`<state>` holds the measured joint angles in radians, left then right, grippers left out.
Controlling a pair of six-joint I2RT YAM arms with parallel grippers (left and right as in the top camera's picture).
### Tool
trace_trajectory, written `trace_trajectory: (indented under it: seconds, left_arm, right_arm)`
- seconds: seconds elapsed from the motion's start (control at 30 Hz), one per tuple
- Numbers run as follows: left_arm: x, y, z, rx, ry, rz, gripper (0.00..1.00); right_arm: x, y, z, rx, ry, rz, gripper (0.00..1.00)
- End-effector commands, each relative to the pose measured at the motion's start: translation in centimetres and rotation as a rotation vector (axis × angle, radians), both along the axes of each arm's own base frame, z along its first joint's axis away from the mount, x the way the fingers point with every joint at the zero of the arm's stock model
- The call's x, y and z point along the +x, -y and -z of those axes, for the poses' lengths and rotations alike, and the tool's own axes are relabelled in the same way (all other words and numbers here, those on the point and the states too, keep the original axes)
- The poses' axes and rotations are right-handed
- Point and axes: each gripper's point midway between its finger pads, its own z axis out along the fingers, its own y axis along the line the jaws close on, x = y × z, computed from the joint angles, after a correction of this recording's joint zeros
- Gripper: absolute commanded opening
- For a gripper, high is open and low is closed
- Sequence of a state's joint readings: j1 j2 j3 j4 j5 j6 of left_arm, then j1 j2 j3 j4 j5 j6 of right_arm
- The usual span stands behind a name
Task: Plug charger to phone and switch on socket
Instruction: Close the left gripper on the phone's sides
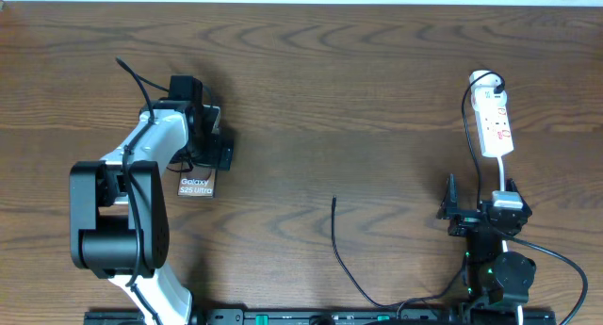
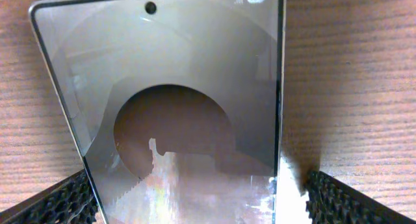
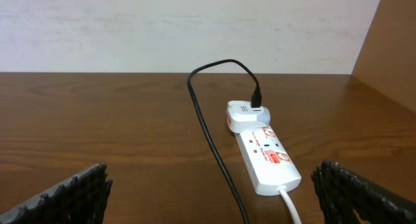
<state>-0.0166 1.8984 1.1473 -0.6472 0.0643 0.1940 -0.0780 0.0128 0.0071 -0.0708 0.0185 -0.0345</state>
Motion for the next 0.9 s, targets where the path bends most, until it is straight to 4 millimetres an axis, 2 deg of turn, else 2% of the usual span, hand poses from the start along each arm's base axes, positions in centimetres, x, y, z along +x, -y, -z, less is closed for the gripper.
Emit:
trace_trajectory:
  seconds: [0.0, 0.6, 0.87]
  left_arm:
    - [-2.77, -0.49, 2.75, 0.038, -0.123, 0.026, 0.98]
    - [-2.62, -0.48, 2.76, 0.038, -0.116, 0.015, 1.00]
    - [-2.56, -0.48, 2.76, 0.038, -0.114, 0.015, 0.90]
  right_arm:
    - [0.01, -0.24, 0.12, -0.004, -0.003, -0.011, 0.99]
    - [0.01, -0.24, 0.11, -0.004, -0.003, -0.011, 0.99]
    - [0.01, -0.24, 0.12, -0.004, -0.003, -0.011, 0.99]
